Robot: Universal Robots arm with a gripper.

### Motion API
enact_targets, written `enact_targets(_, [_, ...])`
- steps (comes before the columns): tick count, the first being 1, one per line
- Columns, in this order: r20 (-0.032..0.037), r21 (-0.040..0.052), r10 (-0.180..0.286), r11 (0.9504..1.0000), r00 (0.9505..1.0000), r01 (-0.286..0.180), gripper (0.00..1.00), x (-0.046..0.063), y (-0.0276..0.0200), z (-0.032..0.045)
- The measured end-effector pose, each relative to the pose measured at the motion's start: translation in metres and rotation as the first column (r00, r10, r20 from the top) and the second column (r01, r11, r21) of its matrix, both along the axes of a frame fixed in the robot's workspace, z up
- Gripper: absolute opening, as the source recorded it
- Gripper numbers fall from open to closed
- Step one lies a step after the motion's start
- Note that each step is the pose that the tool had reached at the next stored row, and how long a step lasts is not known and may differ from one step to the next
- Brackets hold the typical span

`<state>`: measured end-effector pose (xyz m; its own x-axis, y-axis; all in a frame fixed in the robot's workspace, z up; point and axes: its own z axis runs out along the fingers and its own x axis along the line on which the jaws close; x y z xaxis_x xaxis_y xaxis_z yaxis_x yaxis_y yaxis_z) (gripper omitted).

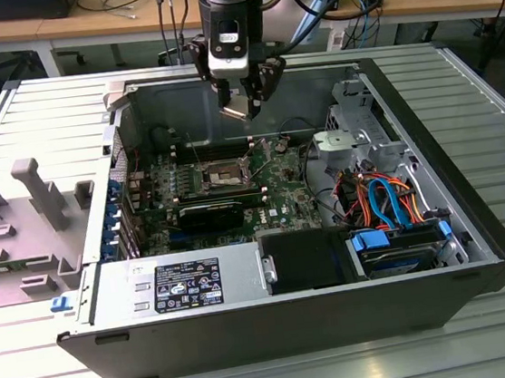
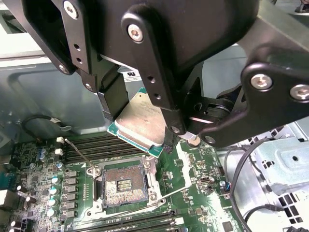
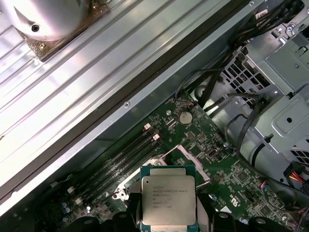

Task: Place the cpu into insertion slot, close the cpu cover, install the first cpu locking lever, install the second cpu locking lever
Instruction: 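Place the cpu into insertion slot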

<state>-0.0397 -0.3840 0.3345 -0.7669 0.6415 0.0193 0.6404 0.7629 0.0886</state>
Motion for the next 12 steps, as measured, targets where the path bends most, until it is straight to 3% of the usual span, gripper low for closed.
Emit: enact_targets(12, [0.0000, 0.0000, -0.027, 0.9996, 0.9996, 0.027, 0.54, 0.0000, 0.0000, -0.0001])
